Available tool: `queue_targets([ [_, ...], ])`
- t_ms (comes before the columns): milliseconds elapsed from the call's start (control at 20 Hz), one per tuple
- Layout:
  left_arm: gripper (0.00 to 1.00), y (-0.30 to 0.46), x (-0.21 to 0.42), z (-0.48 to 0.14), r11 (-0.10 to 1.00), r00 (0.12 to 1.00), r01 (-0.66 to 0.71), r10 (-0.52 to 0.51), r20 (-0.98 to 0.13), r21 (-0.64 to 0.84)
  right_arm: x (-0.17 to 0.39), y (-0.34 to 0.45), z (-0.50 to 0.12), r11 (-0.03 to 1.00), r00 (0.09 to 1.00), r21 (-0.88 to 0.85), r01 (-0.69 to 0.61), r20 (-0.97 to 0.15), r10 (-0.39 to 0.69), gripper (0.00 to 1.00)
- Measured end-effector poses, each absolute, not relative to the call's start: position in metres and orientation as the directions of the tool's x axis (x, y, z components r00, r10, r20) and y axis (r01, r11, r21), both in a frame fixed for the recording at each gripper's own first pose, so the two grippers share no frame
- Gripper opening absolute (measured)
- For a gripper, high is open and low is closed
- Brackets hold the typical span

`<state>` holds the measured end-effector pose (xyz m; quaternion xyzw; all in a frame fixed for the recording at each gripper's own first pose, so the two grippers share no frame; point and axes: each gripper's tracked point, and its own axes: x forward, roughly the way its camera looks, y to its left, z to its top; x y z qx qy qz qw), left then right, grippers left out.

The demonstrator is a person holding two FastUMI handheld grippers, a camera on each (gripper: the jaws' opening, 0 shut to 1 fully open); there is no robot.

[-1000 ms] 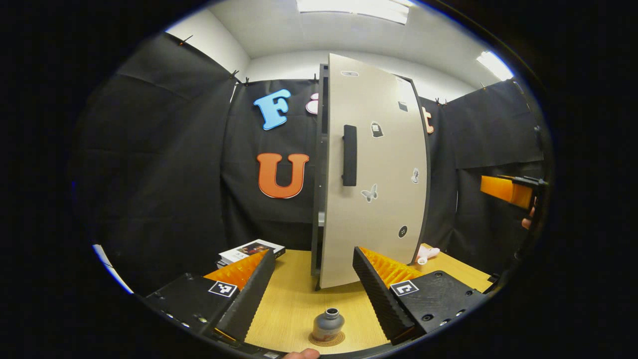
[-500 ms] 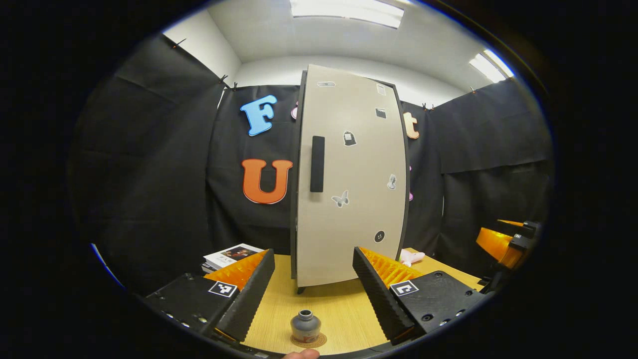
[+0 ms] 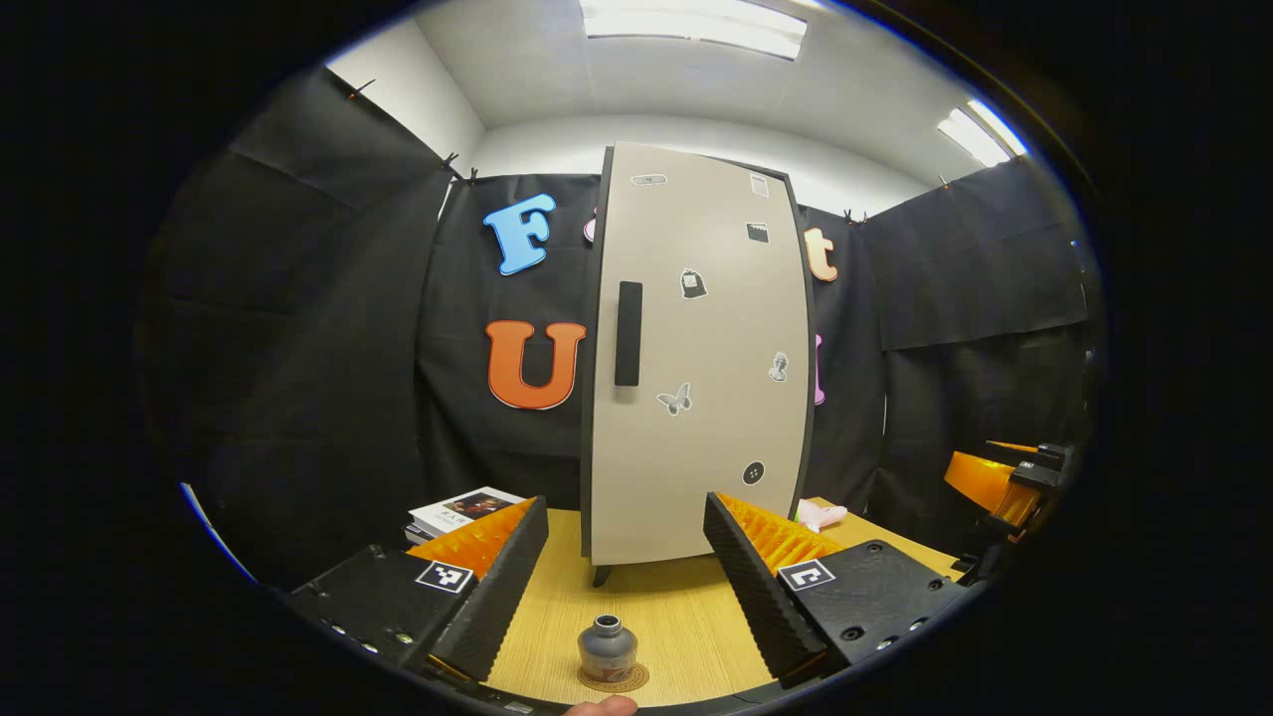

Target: Open the cabinet door with the right hand, grasp the bottle in the cabinet with the left hand and place it on the coaster, then close the cabinet door with the right hand.

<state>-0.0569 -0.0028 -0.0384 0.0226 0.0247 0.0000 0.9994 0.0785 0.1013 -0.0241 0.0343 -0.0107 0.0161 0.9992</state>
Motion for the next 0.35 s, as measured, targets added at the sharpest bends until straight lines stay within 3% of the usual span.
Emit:
queue_targets([
  [350, 0.95, 0.0034, -0.0603, -0.0389, 0.999, 0.999, -0.013, 0.015, -0.049, 0.040, 0.0798, 0.1038, -0.0201, 0.997, 0.998, 0.051, -0.050, 0.029, 0.049, 0.96],
])
